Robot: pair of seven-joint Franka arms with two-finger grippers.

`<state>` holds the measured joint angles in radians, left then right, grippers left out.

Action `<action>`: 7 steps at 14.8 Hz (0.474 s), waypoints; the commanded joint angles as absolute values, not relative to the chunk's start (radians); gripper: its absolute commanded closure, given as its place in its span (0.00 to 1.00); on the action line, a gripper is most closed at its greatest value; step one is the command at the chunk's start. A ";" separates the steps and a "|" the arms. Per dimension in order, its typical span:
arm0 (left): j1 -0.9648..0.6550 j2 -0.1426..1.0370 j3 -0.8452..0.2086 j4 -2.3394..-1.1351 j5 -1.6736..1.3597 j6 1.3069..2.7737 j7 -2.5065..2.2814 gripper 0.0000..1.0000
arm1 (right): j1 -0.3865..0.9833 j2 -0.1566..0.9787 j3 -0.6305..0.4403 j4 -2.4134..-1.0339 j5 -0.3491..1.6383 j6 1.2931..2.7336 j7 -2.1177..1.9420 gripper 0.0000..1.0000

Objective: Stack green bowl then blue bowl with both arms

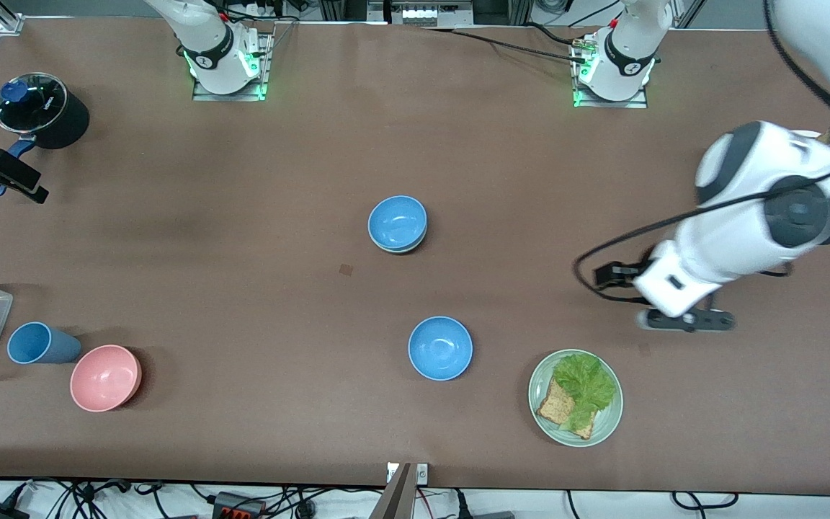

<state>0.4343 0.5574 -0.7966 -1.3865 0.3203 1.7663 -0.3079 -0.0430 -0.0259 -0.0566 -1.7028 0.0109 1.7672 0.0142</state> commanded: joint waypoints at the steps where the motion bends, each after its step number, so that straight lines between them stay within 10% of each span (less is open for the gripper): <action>1: 0.483 0.461 -0.792 -1.410 0.296 1.747 -0.160 0.00 | -0.041 -0.044 -0.052 -1.709 -0.003 1.752 -0.026 0.00; 7: 0.215 0.195 -0.297 -1.531 0.084 1.726 -0.069 0.00 | -0.041 -0.046 -0.052 -1.704 -0.003 1.746 -0.049 0.00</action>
